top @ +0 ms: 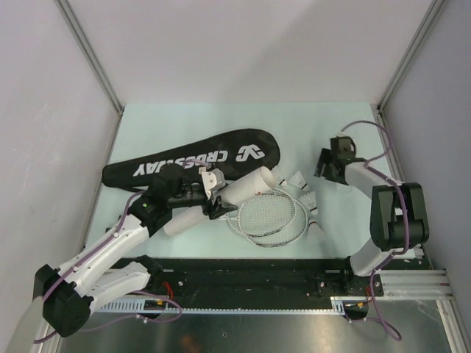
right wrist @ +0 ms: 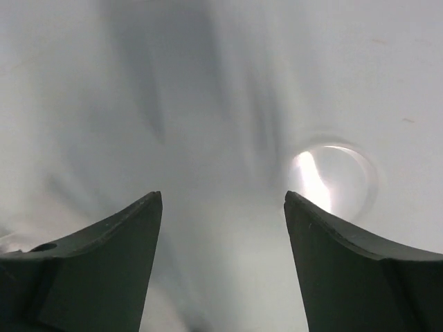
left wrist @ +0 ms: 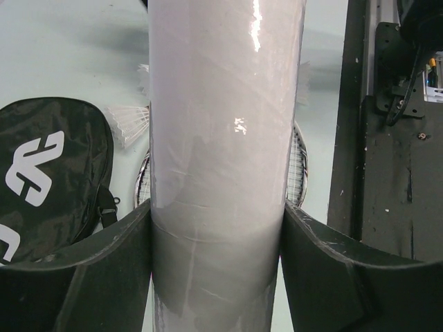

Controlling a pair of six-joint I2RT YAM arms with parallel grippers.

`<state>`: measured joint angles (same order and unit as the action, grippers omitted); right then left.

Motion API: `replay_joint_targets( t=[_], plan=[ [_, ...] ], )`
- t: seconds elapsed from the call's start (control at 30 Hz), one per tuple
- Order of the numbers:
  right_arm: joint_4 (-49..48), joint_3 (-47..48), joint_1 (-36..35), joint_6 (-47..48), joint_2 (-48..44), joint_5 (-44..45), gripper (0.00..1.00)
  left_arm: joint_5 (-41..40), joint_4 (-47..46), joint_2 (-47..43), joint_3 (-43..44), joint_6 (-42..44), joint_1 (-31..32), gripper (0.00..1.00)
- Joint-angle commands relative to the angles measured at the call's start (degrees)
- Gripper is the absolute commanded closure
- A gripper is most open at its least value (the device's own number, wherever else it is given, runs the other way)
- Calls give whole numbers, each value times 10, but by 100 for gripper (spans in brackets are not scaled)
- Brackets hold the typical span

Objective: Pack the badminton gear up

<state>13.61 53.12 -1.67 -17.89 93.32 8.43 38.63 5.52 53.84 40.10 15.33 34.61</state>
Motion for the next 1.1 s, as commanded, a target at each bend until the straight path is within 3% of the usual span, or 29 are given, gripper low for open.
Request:
replay_joint_targets(
  t=[0.0, 0.13, 0.23, 0.37, 0.57, 0.73, 1.07],
  plan=[
    [5, 79, -106, 8, -31, 74, 23, 7, -16, -16, 29, 12, 2, 99],
    [54, 138, -169, -105, 3, 126, 21, -14, -16, -33, 25, 18, 2, 99],
    [34, 159, -192, -153, 43, 53, 22, -30, -20, -49, 23, 21, 2, 100],
    [92, 224, -232, -255, 115, 82, 26, -59, -38, -65, 15, 15, 2, 99],
    [179, 306, -286, -276, 171, 179, 26, -76, -64, -93, -1, 10, 2, 99],
    [214, 323, -306, -270, 195, 218, 33, -67, -72, -95, -2, 8, 2, 99],
    [204, 334, -316, -262, 212, 208, 58, -55, -75, -97, -3, 5, 2, 99]
  ],
)
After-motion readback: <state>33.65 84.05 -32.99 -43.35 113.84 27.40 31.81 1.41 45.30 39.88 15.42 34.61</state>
